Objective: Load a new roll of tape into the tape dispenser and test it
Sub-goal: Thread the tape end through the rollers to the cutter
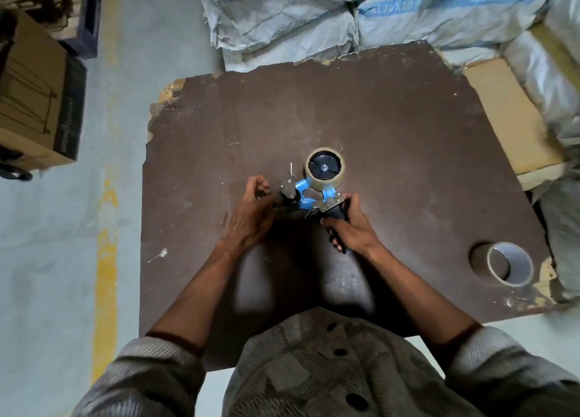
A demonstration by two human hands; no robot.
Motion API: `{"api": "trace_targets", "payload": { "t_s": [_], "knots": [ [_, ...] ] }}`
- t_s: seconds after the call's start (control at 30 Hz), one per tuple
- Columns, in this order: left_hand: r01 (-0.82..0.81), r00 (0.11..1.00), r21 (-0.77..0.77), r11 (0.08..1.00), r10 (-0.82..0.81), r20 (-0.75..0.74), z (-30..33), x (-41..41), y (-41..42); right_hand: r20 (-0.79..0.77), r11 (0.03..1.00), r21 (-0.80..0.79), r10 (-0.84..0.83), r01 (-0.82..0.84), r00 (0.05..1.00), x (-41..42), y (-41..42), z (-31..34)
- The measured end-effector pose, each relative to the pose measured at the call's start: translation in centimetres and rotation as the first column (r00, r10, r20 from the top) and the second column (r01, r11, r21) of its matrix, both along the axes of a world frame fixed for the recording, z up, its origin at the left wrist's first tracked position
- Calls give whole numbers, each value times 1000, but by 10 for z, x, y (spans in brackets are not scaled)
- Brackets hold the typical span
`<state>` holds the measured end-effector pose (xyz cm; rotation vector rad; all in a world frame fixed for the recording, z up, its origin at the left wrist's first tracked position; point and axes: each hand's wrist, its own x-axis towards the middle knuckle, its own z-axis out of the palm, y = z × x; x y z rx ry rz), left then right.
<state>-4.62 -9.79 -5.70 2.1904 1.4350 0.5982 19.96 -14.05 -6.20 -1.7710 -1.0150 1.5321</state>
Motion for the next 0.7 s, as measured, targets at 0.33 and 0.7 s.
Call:
{"api": "trace_targets", "payload": {
  "t_s": [0.33,0.7],
  "knots": [
    [176,980,-33,984,-178,-92,-8,-6,36,870,859,257,-6,-444,493,-18,-3,8],
    [274,946,47,961,-261,-190,-5,-8,41,898,628,291,82,-722,433,-7,15,-3]
  ]
}}
